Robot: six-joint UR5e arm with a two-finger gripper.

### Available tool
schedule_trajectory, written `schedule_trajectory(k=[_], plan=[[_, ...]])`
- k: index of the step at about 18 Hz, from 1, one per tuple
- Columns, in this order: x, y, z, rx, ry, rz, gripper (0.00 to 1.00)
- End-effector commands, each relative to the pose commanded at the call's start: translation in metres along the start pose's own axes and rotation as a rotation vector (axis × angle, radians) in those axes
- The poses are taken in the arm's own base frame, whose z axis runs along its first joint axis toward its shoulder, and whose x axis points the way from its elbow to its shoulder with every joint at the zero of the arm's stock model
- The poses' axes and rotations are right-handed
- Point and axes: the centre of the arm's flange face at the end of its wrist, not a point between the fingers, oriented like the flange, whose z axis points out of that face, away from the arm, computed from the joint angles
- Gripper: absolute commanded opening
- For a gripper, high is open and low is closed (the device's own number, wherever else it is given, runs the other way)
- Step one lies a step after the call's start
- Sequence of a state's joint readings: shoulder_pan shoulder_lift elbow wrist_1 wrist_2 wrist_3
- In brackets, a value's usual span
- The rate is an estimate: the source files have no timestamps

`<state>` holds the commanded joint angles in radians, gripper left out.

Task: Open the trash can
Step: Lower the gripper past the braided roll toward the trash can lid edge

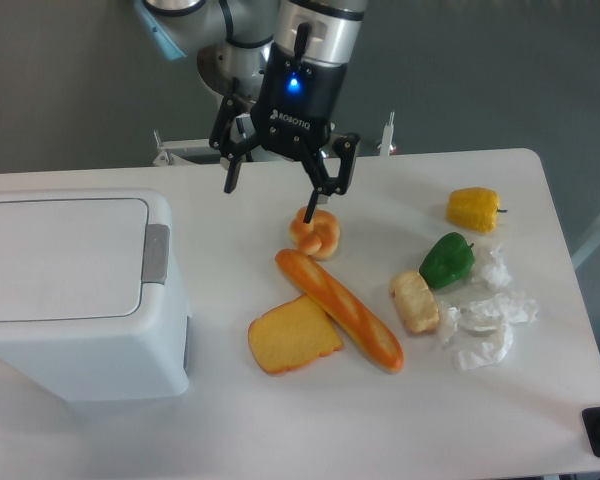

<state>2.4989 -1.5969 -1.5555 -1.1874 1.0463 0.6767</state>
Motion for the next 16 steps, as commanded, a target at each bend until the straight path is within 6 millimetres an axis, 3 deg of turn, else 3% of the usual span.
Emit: schedule_trajectory(k=[6,16], plan=[[0.002,-0.008,0.009,0.040,0.022,-0.132,1.00],[0.014,-0.015,0.047,0.004,0.077,-0.209,1.00]])
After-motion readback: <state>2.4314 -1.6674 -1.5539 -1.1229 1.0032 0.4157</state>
